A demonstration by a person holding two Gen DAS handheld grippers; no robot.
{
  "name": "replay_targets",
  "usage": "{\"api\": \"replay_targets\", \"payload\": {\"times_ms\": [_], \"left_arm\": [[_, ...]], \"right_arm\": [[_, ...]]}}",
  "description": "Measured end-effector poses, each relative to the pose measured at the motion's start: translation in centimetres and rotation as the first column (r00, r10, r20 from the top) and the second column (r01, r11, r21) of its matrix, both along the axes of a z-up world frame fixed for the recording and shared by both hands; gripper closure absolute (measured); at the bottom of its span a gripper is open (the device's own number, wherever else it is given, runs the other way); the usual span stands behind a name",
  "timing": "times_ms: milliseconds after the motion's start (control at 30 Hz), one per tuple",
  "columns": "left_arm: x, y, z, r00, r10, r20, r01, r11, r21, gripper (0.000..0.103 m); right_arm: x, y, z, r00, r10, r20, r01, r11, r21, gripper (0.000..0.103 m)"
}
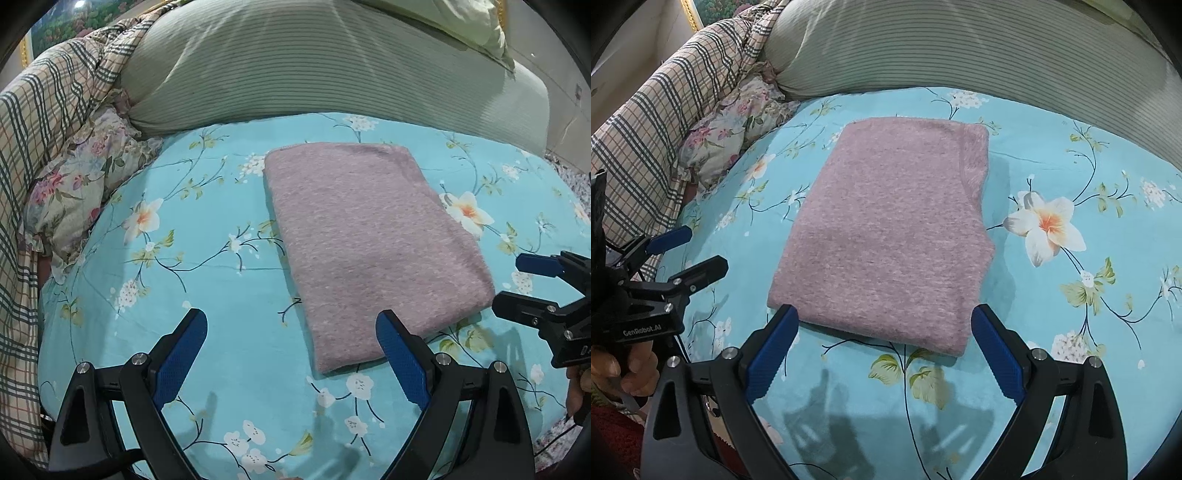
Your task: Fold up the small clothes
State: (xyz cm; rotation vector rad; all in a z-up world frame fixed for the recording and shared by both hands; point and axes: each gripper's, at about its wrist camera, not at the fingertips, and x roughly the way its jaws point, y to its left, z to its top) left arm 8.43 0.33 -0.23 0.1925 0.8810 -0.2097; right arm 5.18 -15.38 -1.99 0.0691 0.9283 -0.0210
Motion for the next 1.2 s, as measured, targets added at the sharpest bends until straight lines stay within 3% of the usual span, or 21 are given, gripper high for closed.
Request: {"api": "replay_targets", "payload": {"times_ms": [1200], "left_arm": [[0.43,0.16,-0.49,1.000,0.012,-0.023,-0.012,1.000,-0.001,0.010]], "right_arm": [[0.29,0.25,-0.54,1.000,-0.004,-0.018,0.004,1.000,0.016,0.008]]}}
